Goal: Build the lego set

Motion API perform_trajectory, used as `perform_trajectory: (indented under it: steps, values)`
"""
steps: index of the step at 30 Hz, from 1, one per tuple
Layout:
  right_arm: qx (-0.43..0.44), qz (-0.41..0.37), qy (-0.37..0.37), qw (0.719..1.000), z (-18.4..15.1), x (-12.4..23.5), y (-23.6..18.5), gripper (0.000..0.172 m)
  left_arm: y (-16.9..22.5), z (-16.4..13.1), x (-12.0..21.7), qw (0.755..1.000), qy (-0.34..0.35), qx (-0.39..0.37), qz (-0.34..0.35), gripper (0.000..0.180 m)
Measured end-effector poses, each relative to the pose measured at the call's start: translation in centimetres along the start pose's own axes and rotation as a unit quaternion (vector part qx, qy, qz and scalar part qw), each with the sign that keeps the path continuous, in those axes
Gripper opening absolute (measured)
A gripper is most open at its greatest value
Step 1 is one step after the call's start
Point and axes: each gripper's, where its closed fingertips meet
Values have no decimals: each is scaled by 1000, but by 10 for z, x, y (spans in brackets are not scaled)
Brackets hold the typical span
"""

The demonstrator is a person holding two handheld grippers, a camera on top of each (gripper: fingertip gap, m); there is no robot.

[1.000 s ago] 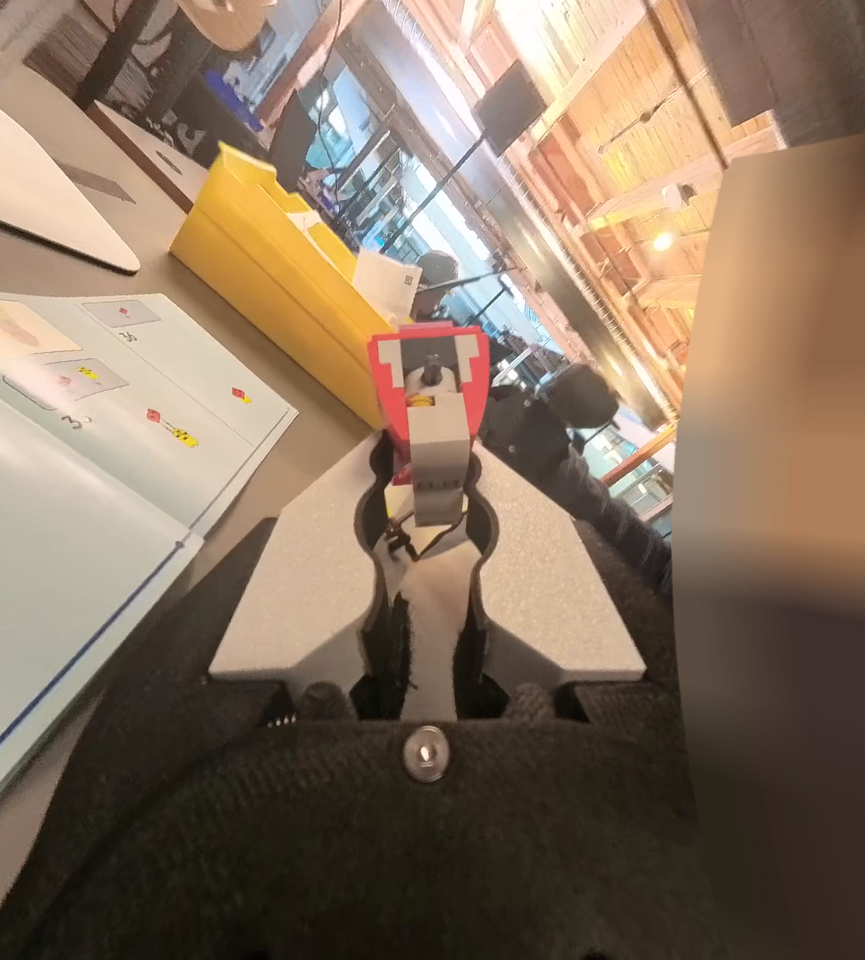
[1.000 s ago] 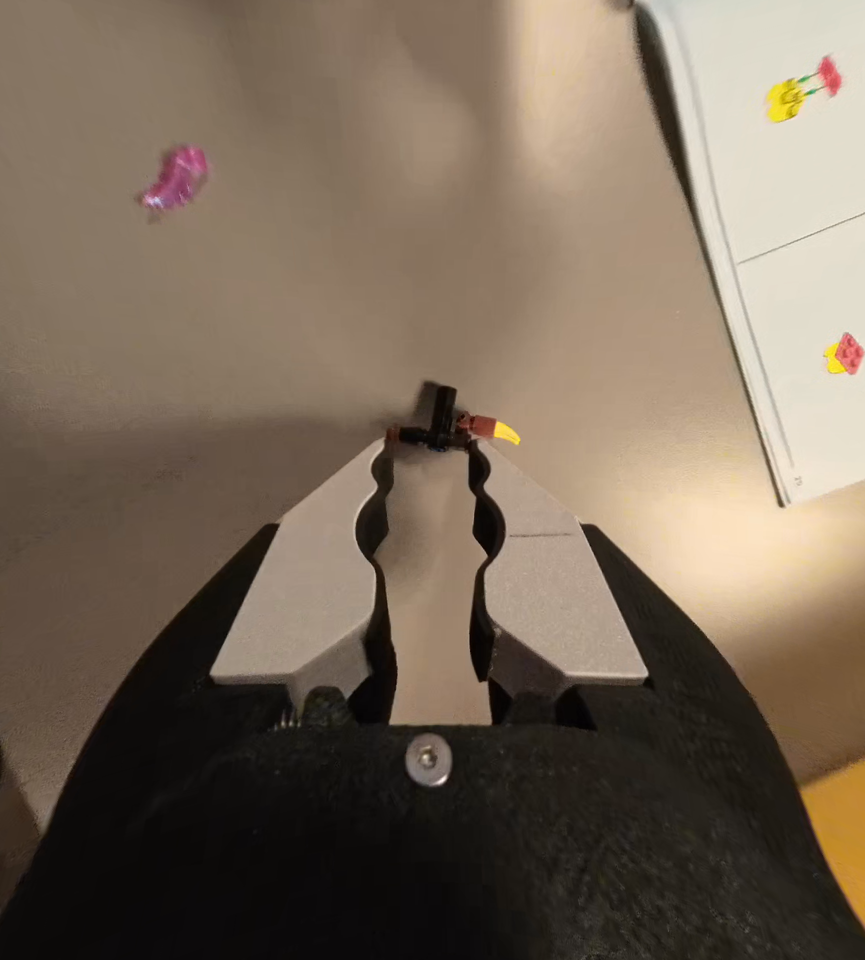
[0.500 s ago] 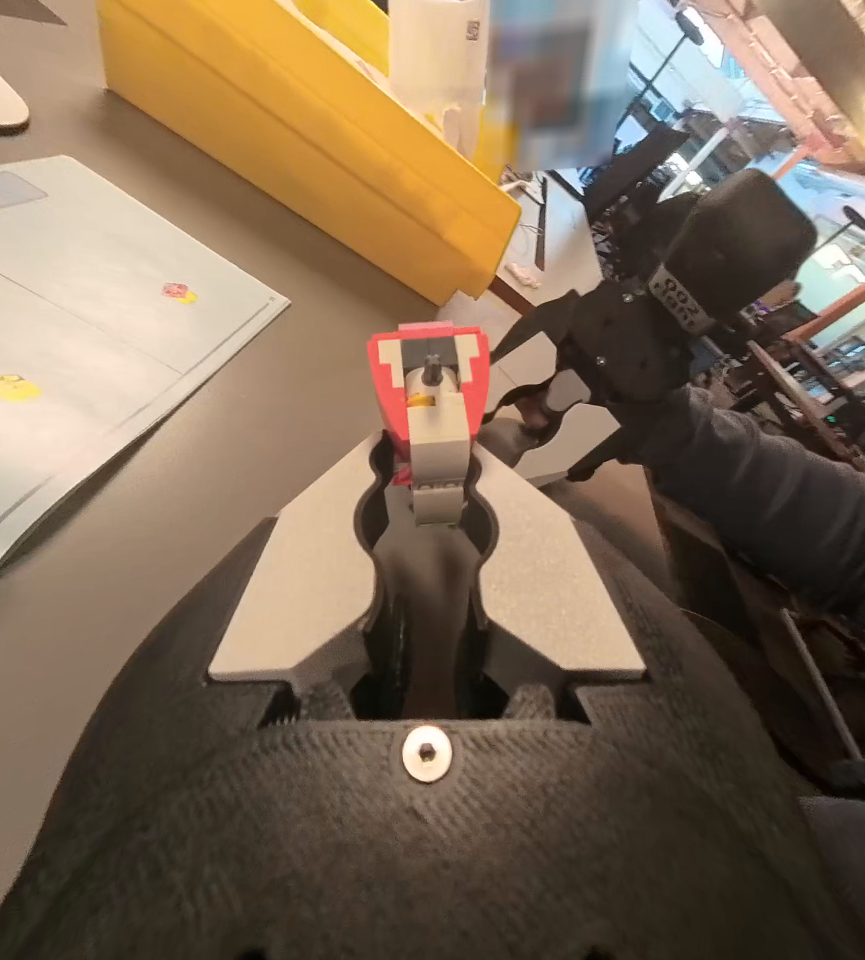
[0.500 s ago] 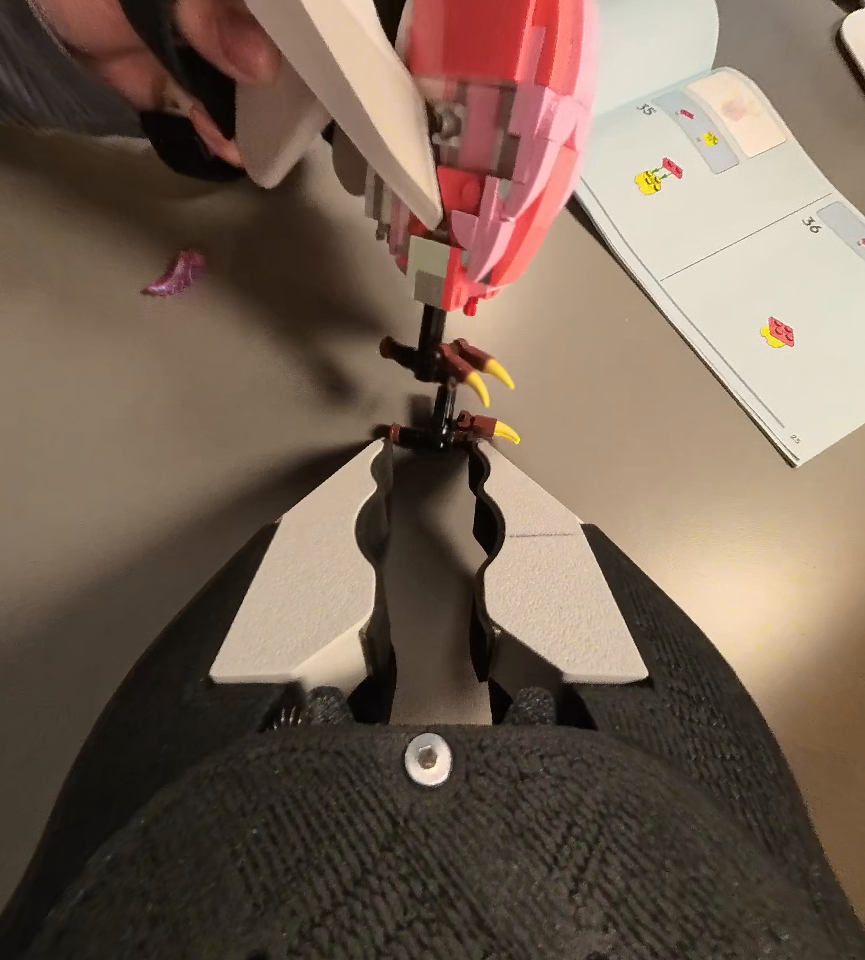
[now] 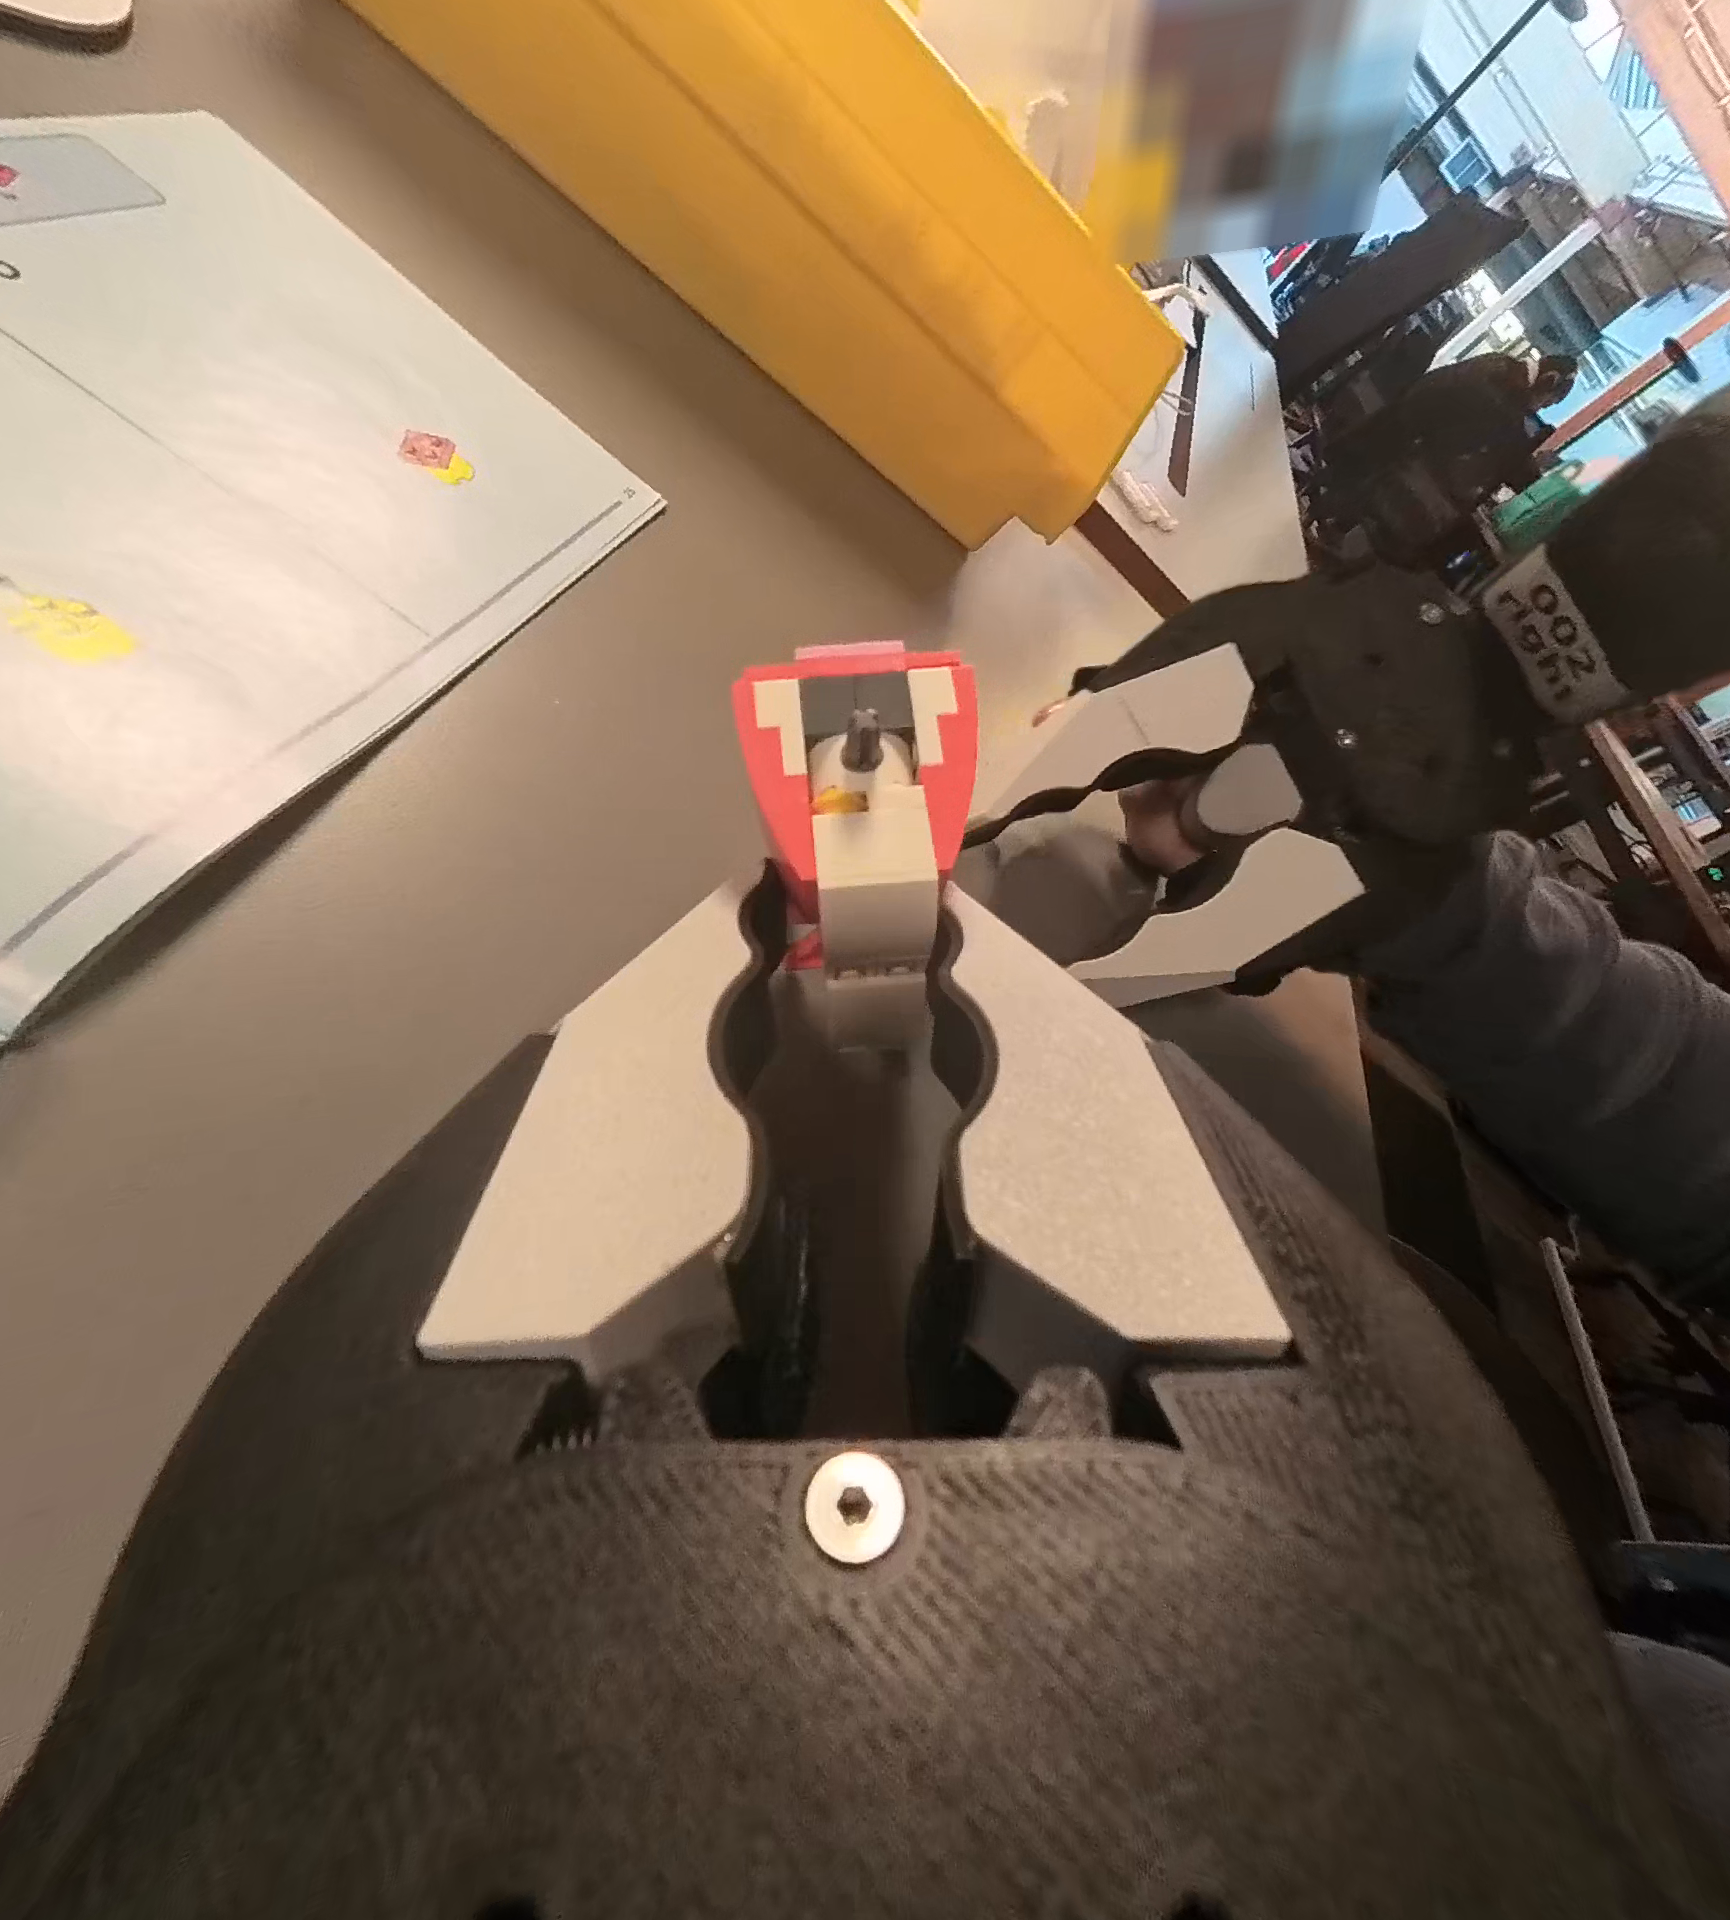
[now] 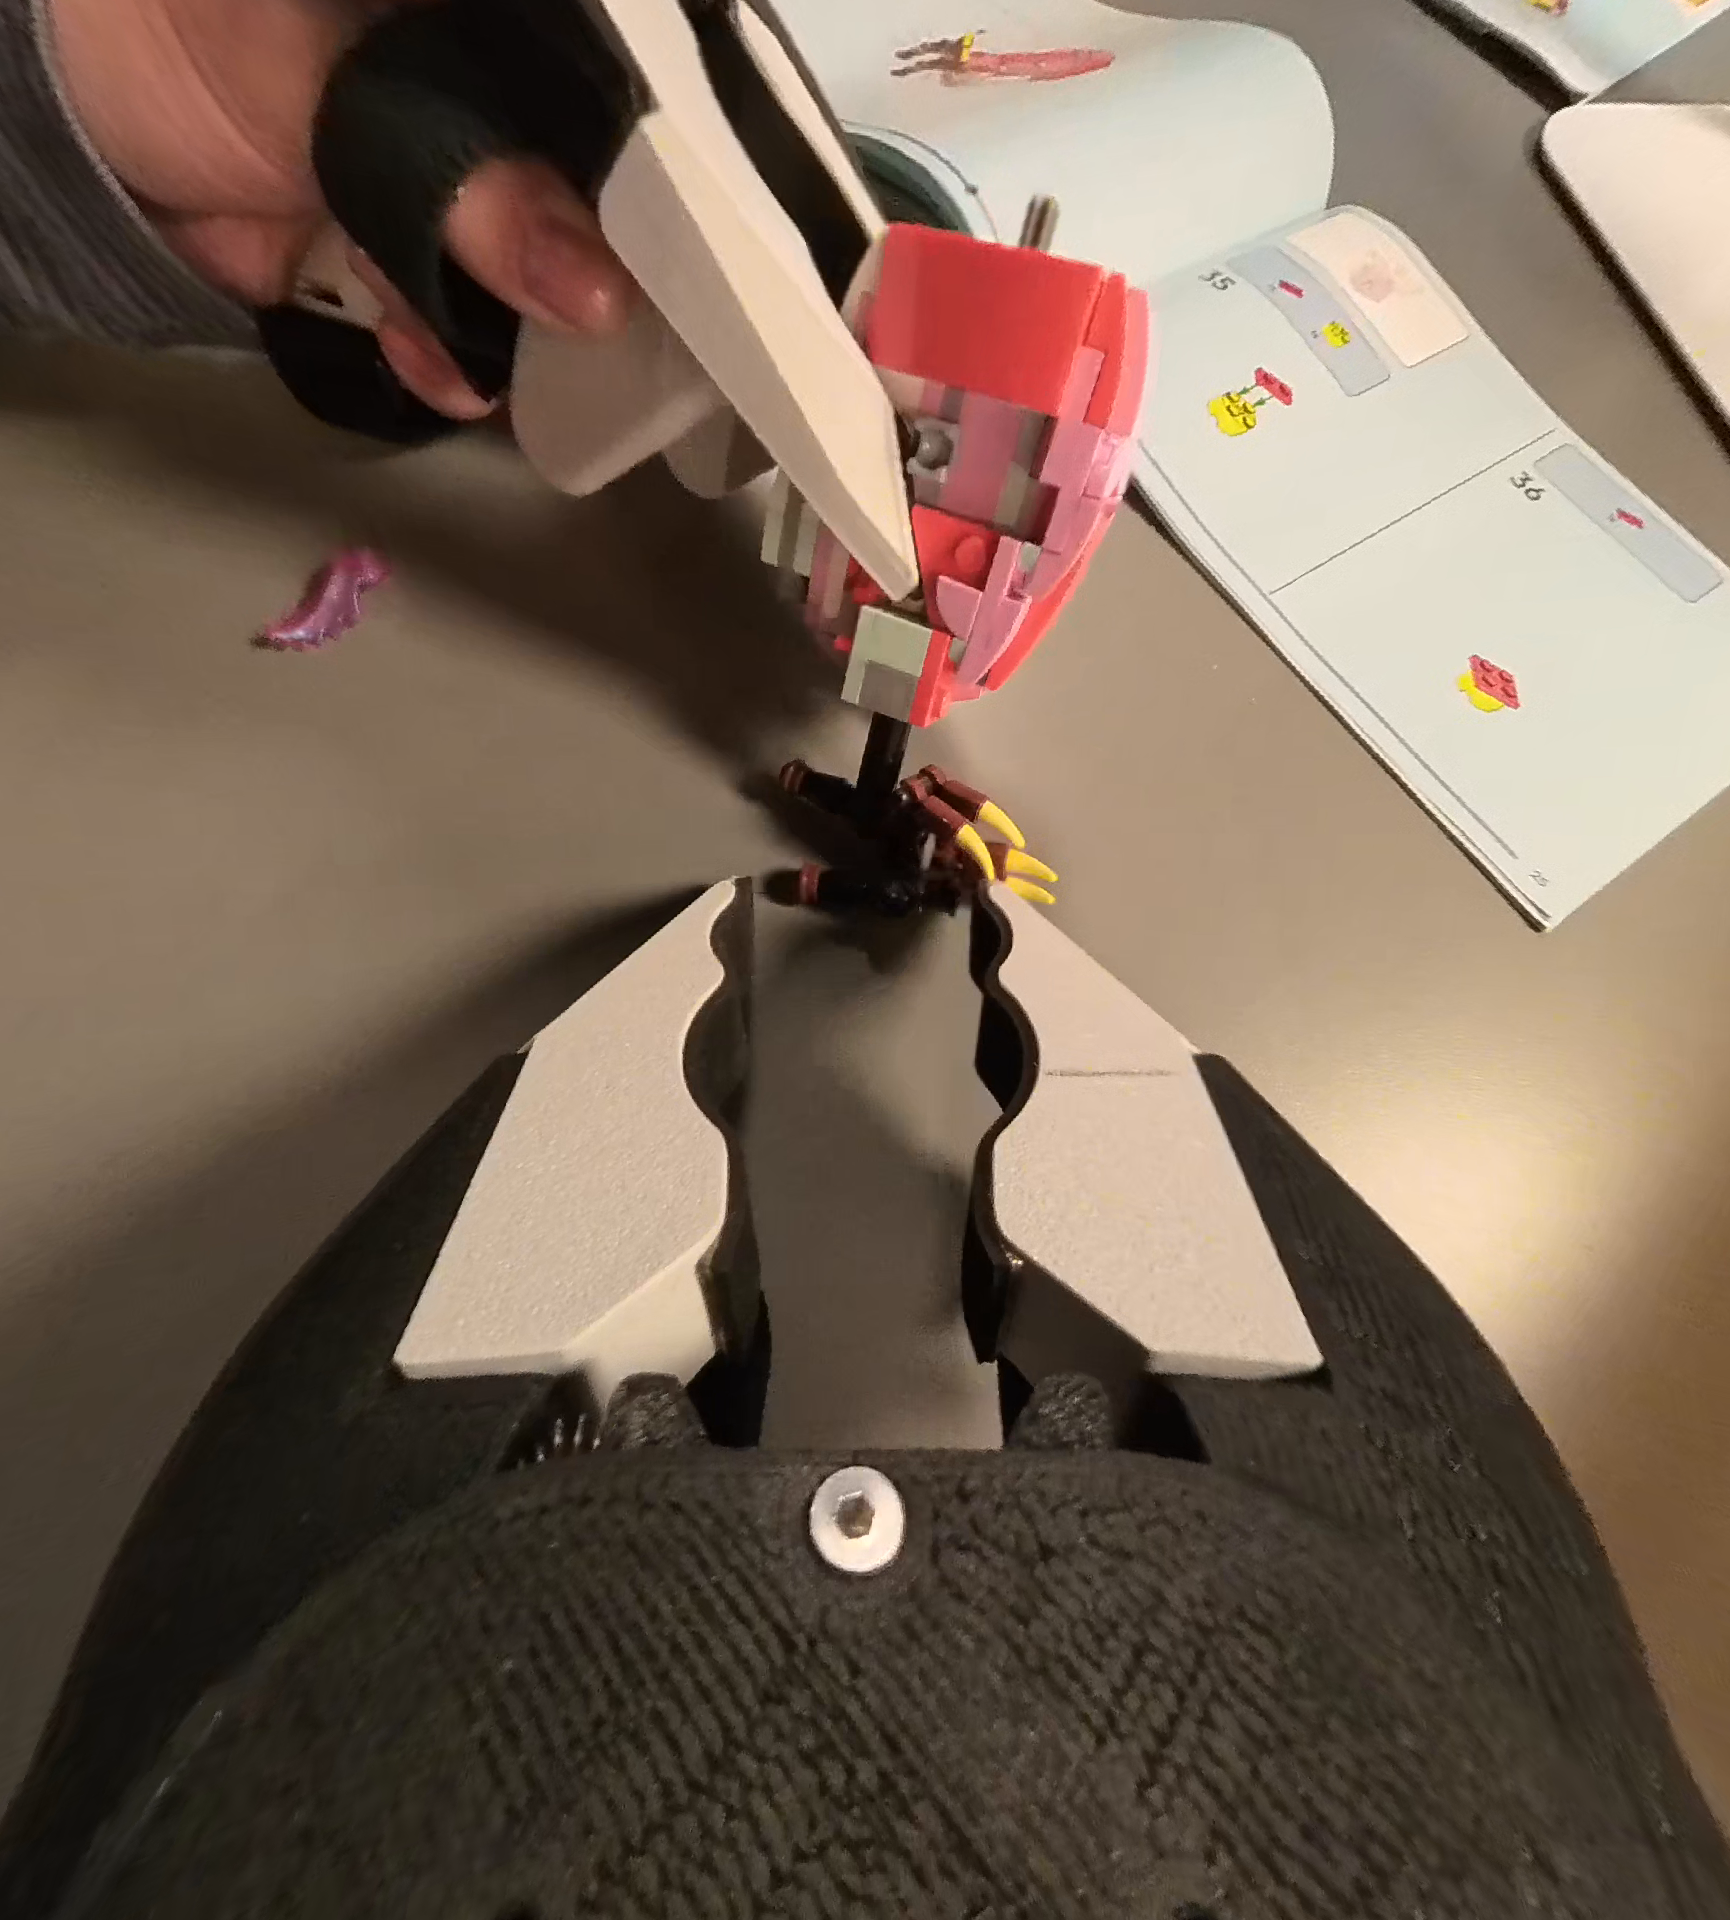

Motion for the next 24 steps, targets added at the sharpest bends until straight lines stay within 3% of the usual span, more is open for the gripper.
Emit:
perform_trajectory:
  steps: [7,24]
  values:
    - [56,-48,0,997,2,0,4,39,-2,0,0,1000,-1,12,0,24]
    - [7,-44,-13,999,-1,-4,5,31,-3,-2,0,999,-4,36,-2,24]
Point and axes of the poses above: each gripper's, where its closed fingertips meet, x back along the fingers, z out of its top, y = z × x across the jaws, and after that the axes turned 10 degrees about y, right-handed
